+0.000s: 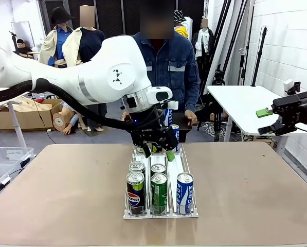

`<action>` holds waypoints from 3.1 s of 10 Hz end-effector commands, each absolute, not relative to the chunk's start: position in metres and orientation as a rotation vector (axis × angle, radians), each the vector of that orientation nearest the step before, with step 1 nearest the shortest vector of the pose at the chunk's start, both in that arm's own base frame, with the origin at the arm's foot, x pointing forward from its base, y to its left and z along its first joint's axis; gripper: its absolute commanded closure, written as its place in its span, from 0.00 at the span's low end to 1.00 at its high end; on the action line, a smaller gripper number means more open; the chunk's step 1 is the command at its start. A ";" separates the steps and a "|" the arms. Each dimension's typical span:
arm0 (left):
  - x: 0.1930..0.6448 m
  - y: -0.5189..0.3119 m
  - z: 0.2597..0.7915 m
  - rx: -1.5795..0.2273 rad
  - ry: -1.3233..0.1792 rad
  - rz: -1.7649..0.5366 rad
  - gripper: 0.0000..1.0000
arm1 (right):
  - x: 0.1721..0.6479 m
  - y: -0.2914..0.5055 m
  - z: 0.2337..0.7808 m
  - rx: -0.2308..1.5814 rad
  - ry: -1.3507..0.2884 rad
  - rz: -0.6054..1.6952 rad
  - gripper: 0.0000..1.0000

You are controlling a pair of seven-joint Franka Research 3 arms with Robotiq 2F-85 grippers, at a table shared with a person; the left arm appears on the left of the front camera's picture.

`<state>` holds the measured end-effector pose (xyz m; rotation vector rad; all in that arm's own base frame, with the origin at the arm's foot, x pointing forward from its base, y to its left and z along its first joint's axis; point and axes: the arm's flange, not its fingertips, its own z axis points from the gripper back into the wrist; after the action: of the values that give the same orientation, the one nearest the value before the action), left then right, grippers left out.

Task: Retrieve and hand over the desired beverage to the person.
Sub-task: Pick up another can of the same type that the person held from the Automatic Can Dispenser.

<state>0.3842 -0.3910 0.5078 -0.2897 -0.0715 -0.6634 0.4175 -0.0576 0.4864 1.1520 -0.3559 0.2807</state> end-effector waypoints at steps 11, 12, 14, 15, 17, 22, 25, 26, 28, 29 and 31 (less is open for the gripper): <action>0.390 -0.388 0.511 -0.308 -0.072 -0.646 0.00 | 0.417 -0.058 0.486 1.155 -0.357 0.282 0.00; 0.387 -0.397 0.510 -0.280 -0.058 -0.648 0.00 | 0.417 -0.058 0.486 1.155 -0.357 0.282 0.00; 0.380 -0.413 0.508 -0.210 -0.043 -0.646 0.00 | 0.417 -0.058 0.486 1.155 -0.357 0.282 0.00; 0.377 -0.418 0.506 -0.196 -0.046 -0.646 0.00 | 0.417 -0.058 0.486 1.155 -0.357 0.282 0.00; 0.376 -0.425 0.500 -0.133 -0.048 -0.623 0.00 | 0.417 -0.058 0.486 1.155 -0.357 0.282 0.00; 0.371 -0.431 0.486 -0.081 -0.065 -0.567 0.00 | 0.417 -0.058 0.486 1.155 -0.357 0.282 0.00; 0.371 -0.431 0.477 -0.057 -0.085 -0.512 0.00 | 0.417 -0.058 0.486 1.155 -0.357 0.282 0.00; 0.373 -0.431 0.472 -0.049 -0.084 -0.496 0.00 | 0.417 -0.058 0.486 1.155 -0.357 0.282 0.00; 0.376 -0.428 0.467 -0.044 -0.077 -0.494 0.00 | 0.417 -0.058 0.486 1.155 -0.357 0.282 0.00; 0.378 -0.427 0.464 -0.040 -0.078 -0.490 0.00 | 0.417 -0.058 0.486 1.155 -0.357 0.282 0.00; 0.378 -0.427 0.456 -0.033 -0.059 -0.478 0.00 | 0.417 -0.058 0.486 1.155 -0.357 0.282 0.00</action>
<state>0.3797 -0.4257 0.4607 -0.0556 -0.0395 -0.5097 0.4175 -0.0576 0.4864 1.1519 -0.3560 0.2807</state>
